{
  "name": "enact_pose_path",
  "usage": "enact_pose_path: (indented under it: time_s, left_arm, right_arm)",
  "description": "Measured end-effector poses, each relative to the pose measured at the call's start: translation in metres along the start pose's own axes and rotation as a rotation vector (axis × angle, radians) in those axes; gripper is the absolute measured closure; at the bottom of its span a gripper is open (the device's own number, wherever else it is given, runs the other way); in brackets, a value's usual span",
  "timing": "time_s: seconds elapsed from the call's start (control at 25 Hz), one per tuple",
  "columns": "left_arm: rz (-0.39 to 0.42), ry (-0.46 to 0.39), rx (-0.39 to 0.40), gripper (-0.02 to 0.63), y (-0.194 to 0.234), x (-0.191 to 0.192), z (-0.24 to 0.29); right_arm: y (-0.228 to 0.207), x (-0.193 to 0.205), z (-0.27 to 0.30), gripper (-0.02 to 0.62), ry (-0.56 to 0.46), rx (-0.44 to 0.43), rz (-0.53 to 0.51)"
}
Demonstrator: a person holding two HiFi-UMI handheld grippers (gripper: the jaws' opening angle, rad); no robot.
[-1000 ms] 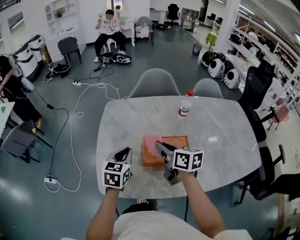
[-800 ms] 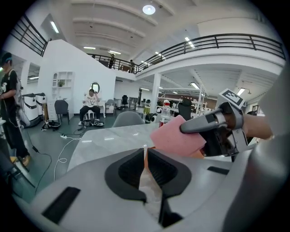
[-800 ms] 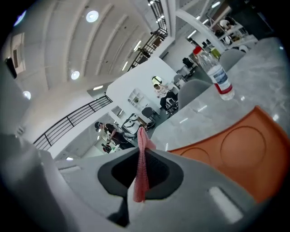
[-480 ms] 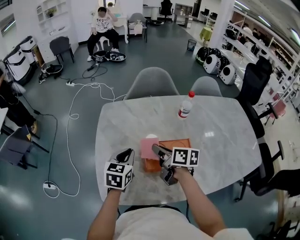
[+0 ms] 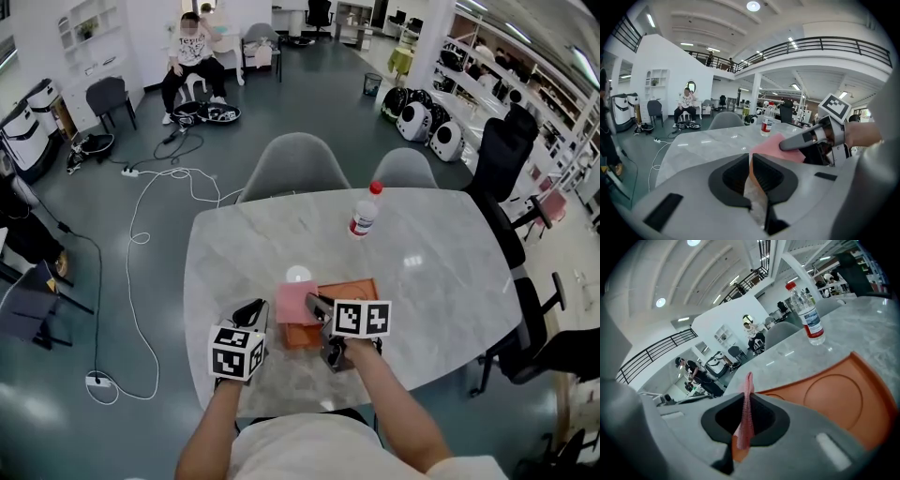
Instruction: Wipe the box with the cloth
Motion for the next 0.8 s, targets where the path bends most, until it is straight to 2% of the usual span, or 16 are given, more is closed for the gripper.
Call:
enact_pose_path:
  time_s: [0.24, 0.8]
  left_arm:
    - [-0.009, 0.010, -0.014, 0.577, 0.003, 0.003, 0.003]
    - [-0.049, 0.008, -0.075, 0.577, -0.030, -0.005, 0.020]
  right_arm:
    - [-0.007, 0.001, 0.003, 0.577, 0.014, 0.029, -0.010]
    - [-0.051, -0.024, -0.026, 0.577, 0.027, 0.045, 0.001]
Point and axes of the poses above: the fingertips, and each gripper's own axes: z forward along the fingers, y to its left, x out of its underside, the point moved 8 cm from there along -z, backward along the fingers, and after that the axes turned 9 degrees about x, right-handed, at the moved point
